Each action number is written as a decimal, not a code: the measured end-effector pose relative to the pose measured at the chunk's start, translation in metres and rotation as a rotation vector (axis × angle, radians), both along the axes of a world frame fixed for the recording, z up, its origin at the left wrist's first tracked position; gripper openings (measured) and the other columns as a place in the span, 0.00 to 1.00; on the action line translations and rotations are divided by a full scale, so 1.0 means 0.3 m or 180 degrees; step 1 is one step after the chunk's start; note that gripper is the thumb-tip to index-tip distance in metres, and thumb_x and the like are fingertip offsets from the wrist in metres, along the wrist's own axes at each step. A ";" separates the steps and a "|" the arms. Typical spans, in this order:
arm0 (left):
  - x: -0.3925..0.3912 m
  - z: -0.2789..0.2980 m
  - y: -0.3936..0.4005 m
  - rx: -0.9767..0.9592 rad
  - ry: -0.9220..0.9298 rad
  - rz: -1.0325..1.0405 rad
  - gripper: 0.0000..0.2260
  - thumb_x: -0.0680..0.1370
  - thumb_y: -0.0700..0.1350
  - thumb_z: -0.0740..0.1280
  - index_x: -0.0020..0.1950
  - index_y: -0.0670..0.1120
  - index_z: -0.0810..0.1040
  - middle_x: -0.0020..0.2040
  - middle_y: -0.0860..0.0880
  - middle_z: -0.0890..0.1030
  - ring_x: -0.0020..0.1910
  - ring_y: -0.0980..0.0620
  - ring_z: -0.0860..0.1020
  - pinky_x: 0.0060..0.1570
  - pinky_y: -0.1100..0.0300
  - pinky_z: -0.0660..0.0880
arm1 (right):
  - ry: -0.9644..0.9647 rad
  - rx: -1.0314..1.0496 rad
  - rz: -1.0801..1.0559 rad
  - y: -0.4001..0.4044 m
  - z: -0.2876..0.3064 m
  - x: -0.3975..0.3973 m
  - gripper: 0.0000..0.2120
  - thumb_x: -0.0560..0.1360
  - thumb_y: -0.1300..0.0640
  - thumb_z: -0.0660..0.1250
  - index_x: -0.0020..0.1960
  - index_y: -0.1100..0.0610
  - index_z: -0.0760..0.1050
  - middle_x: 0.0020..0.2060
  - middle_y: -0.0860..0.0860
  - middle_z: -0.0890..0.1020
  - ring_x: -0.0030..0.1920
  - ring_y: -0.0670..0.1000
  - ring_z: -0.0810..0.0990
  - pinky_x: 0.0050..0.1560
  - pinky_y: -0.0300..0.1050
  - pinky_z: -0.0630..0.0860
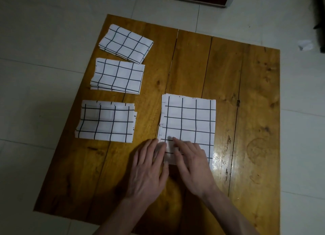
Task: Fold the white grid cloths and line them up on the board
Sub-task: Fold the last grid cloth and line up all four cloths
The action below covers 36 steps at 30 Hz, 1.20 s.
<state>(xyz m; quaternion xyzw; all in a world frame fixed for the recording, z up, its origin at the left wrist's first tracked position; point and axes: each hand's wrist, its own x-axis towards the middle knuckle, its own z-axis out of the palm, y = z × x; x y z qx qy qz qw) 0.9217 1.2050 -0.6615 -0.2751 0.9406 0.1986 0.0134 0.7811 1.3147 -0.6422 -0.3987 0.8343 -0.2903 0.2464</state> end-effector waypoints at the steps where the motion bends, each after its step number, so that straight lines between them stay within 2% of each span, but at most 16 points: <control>1: 0.001 0.000 0.000 -0.0018 -0.0050 -0.0033 0.25 0.87 0.56 0.50 0.79 0.47 0.69 0.79 0.45 0.69 0.80 0.45 0.64 0.74 0.41 0.66 | 0.0041 -0.0086 -0.0049 0.014 0.003 -0.025 0.21 0.87 0.47 0.52 0.76 0.45 0.71 0.63 0.40 0.79 0.62 0.44 0.74 0.64 0.45 0.70; 4: 0.004 -0.003 -0.006 -0.0101 -0.0194 -0.0117 0.28 0.87 0.59 0.47 0.80 0.46 0.69 0.79 0.44 0.69 0.80 0.45 0.64 0.74 0.41 0.66 | 0.0441 -0.0146 -0.0097 0.052 -0.003 -0.135 0.19 0.84 0.55 0.55 0.73 0.50 0.72 0.65 0.47 0.79 0.64 0.48 0.76 0.64 0.54 0.73; 6: 0.002 -0.008 -0.010 -0.0136 -0.0276 -0.0136 0.28 0.87 0.59 0.47 0.80 0.45 0.68 0.79 0.43 0.69 0.79 0.44 0.65 0.74 0.40 0.66 | 0.0863 0.0023 0.0183 0.071 -0.019 -0.225 0.21 0.83 0.56 0.55 0.75 0.52 0.70 0.71 0.50 0.76 0.72 0.51 0.73 0.70 0.58 0.71; 8: -0.001 -0.011 -0.017 -0.0161 -0.0314 -0.0153 0.28 0.87 0.59 0.46 0.80 0.44 0.69 0.78 0.43 0.71 0.78 0.44 0.66 0.73 0.39 0.67 | 0.1392 0.0281 0.0585 0.085 -0.043 -0.314 0.19 0.84 0.55 0.56 0.75 0.54 0.70 0.78 0.53 0.70 0.80 0.54 0.64 0.79 0.59 0.62; 10: -0.004 -0.009 -0.024 -0.0194 -0.0301 -0.0165 0.29 0.87 0.59 0.46 0.79 0.43 0.69 0.77 0.42 0.72 0.78 0.43 0.67 0.74 0.39 0.67 | 0.1753 0.0531 0.0929 0.093 -0.060 -0.385 0.18 0.85 0.52 0.55 0.72 0.53 0.72 0.80 0.55 0.67 0.83 0.56 0.58 0.82 0.59 0.52; 12: -0.013 -0.003 -0.028 -0.0238 -0.0292 -0.0125 0.29 0.87 0.58 0.47 0.79 0.42 0.69 0.76 0.42 0.71 0.78 0.43 0.67 0.74 0.39 0.66 | 0.1769 0.0677 0.1108 0.097 -0.059 -0.430 0.19 0.86 0.49 0.52 0.73 0.51 0.72 0.80 0.55 0.67 0.83 0.56 0.58 0.83 0.58 0.49; 15: -0.039 0.010 -0.030 -0.0296 -0.0294 0.0054 0.29 0.87 0.58 0.47 0.79 0.41 0.68 0.78 0.41 0.69 0.79 0.42 0.65 0.75 0.39 0.65 | 0.1679 0.0848 0.1134 0.109 -0.042 -0.438 0.23 0.87 0.44 0.49 0.78 0.48 0.68 0.80 0.54 0.68 0.80 0.57 0.64 0.82 0.58 0.53; 18: -0.065 0.022 -0.004 -0.0332 -0.0293 0.0057 0.28 0.87 0.58 0.46 0.81 0.42 0.65 0.80 0.41 0.67 0.81 0.42 0.62 0.76 0.37 0.63 | 0.1651 0.1088 0.0761 0.124 -0.030 -0.373 0.25 0.86 0.43 0.51 0.81 0.47 0.65 0.80 0.53 0.67 0.79 0.57 0.66 0.78 0.59 0.62; 21: -0.085 0.022 0.056 -0.0330 -0.0318 -0.0292 0.28 0.87 0.58 0.44 0.82 0.44 0.62 0.82 0.43 0.63 0.83 0.44 0.57 0.78 0.38 0.61 | 0.1552 0.1377 0.0221 0.126 -0.013 -0.264 0.25 0.87 0.43 0.52 0.82 0.48 0.61 0.80 0.53 0.65 0.79 0.57 0.65 0.72 0.59 0.70; 25: -0.099 -0.007 0.130 -0.0391 -0.0506 -0.0684 0.28 0.86 0.58 0.49 0.83 0.45 0.61 0.84 0.44 0.60 0.83 0.44 0.56 0.78 0.40 0.61 | 0.1384 0.1683 -0.0265 0.120 0.021 -0.140 0.27 0.84 0.39 0.56 0.80 0.48 0.62 0.76 0.52 0.67 0.72 0.58 0.70 0.63 0.57 0.75; 30: -0.088 -0.026 0.131 -0.0452 -0.0647 -0.0585 0.29 0.86 0.58 0.49 0.85 0.45 0.55 0.85 0.43 0.52 0.84 0.43 0.49 0.79 0.38 0.60 | 0.1436 0.1823 -0.0471 0.134 0.026 -0.077 0.28 0.83 0.38 0.57 0.79 0.49 0.65 0.69 0.54 0.72 0.64 0.59 0.75 0.56 0.58 0.78; 33: -0.077 -0.022 0.116 -0.0471 -0.0646 -0.0522 0.30 0.86 0.58 0.50 0.85 0.46 0.52 0.86 0.43 0.49 0.85 0.43 0.47 0.79 0.38 0.59 | 0.1597 0.1761 -0.0449 0.150 0.026 -0.079 0.29 0.83 0.36 0.53 0.79 0.50 0.67 0.69 0.55 0.74 0.67 0.59 0.74 0.59 0.58 0.77; 36: -0.069 -0.011 0.125 -0.0503 -0.0593 -0.0474 0.32 0.86 0.58 0.52 0.85 0.44 0.50 0.86 0.43 0.48 0.85 0.44 0.47 0.80 0.40 0.57 | 0.1585 0.1395 -0.0222 0.176 0.014 -0.081 0.30 0.85 0.38 0.51 0.82 0.51 0.62 0.79 0.54 0.68 0.80 0.57 0.64 0.74 0.57 0.68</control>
